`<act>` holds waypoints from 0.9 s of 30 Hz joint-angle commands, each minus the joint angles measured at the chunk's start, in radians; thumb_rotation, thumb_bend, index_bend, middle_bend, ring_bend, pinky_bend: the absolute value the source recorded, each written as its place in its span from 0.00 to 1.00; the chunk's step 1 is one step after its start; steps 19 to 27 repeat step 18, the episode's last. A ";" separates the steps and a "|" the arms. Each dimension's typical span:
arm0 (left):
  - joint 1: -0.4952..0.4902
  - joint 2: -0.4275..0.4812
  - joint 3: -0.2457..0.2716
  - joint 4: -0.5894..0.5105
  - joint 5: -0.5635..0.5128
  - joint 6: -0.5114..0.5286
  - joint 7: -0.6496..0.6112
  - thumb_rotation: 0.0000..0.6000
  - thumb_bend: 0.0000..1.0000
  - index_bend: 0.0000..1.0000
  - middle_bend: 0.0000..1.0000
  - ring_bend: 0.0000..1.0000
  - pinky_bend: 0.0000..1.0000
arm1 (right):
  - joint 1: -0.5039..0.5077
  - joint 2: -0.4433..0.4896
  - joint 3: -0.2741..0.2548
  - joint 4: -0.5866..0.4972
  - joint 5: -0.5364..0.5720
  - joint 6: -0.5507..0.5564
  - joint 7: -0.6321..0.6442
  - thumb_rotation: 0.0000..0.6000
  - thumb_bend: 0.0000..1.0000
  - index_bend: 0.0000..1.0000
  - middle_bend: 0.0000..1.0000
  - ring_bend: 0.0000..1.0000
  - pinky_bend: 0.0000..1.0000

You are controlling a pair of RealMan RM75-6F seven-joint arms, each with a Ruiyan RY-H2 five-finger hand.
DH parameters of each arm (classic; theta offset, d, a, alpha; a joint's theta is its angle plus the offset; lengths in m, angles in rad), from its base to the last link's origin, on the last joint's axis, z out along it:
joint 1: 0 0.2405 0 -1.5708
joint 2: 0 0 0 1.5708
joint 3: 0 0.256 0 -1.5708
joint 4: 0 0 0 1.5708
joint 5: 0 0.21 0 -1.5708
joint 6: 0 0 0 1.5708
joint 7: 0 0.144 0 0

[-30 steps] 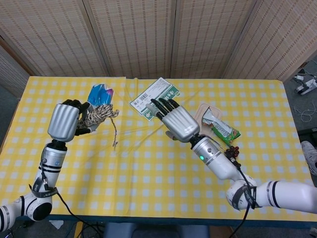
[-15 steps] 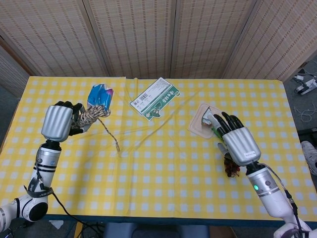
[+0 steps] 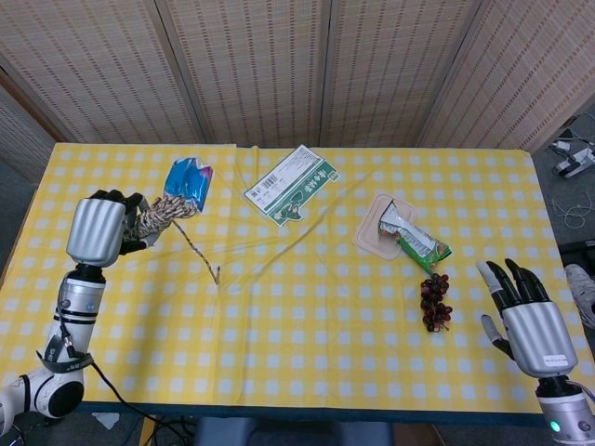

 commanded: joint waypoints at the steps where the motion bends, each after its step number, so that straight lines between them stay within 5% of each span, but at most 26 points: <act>1: 0.001 0.003 0.001 -0.003 0.001 0.001 0.006 0.95 0.24 0.70 0.72 0.53 0.51 | -0.052 -0.014 -0.007 0.034 -0.012 0.024 0.029 1.00 0.36 0.00 0.13 0.04 0.13; 17: 0.001 -0.009 -0.002 0.015 0.005 0.005 0.022 0.95 0.24 0.70 0.72 0.53 0.51 | -0.094 -0.020 0.094 0.157 -0.005 -0.031 0.068 1.00 0.36 0.00 0.13 0.04 0.13; 27: 0.001 -0.010 -0.001 0.017 0.005 0.003 0.023 0.95 0.24 0.70 0.72 0.53 0.51 | -0.096 -0.020 0.098 0.157 -0.005 -0.034 0.069 1.00 0.36 0.00 0.13 0.04 0.13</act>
